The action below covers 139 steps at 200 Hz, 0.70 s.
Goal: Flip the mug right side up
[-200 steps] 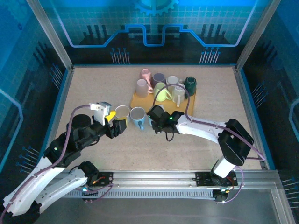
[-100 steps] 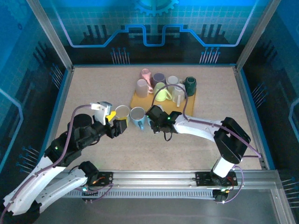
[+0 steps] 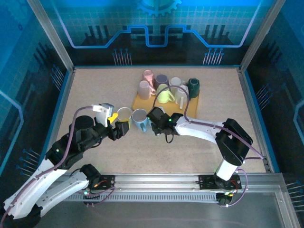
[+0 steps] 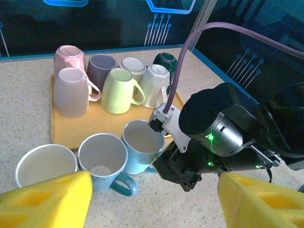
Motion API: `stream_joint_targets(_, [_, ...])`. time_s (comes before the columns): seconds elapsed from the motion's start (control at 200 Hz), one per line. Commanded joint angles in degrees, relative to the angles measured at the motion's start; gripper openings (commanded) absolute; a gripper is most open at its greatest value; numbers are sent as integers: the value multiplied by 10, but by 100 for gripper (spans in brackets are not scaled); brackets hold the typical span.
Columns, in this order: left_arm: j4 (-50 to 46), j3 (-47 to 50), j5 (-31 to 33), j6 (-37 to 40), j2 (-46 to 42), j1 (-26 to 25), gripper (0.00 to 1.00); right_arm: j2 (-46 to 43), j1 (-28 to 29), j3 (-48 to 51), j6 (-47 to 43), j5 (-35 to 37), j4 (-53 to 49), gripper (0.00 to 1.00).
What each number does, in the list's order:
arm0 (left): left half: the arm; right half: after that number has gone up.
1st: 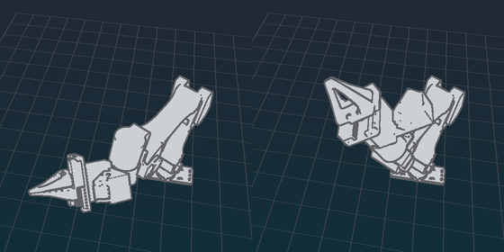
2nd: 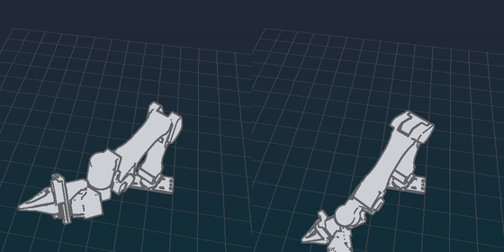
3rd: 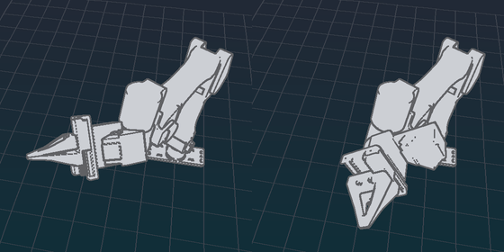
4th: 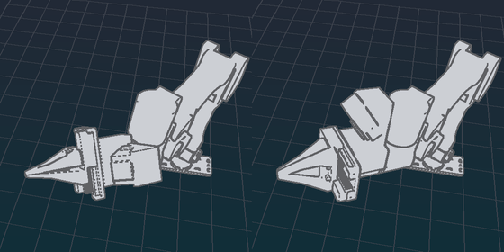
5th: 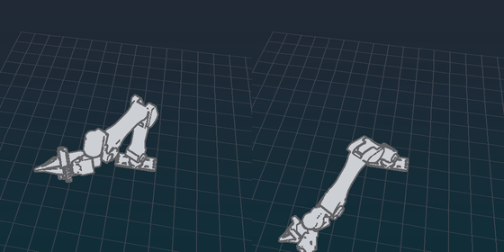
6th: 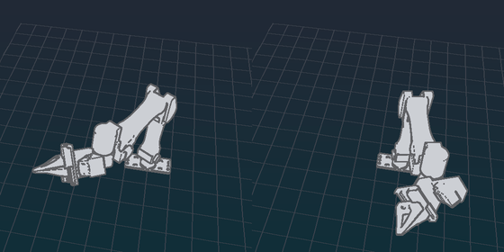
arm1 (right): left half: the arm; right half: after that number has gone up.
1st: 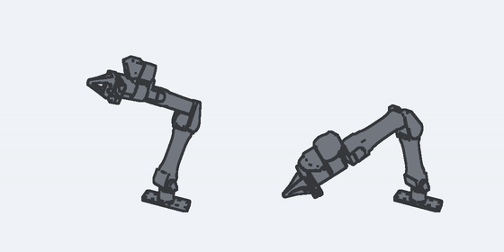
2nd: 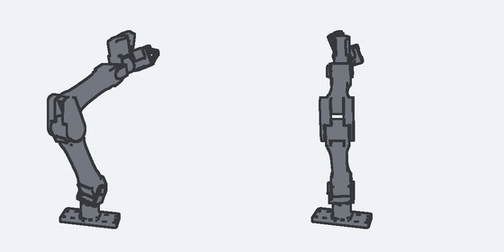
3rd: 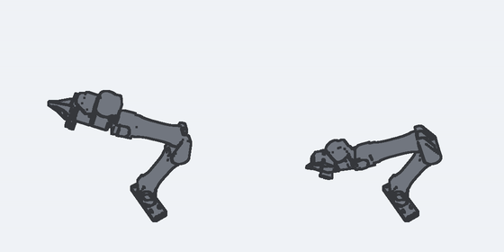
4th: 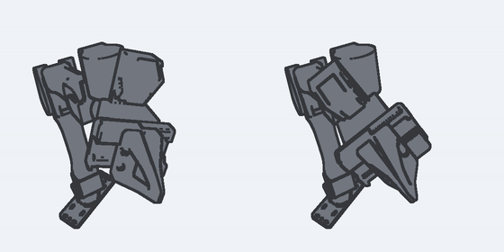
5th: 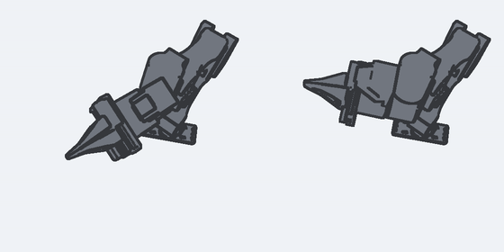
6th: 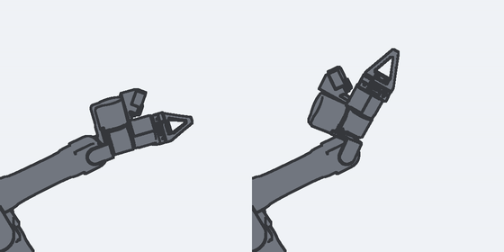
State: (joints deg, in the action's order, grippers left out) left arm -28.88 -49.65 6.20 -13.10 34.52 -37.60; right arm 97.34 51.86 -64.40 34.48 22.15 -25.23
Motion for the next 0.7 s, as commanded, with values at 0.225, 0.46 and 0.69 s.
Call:
stream_joint_targets(0.225, [5,10,-13,13,7,6,71,9,10,-13,13,9,21,14])
stream_joint_targets(0.46, [3,9,-13,12,9,5,72,8,11,-13,14,11,19,20])
stream_joint_targets(0.69, [4,10,-14,12,11,6,72,4,11,-12,13,8,18,24])
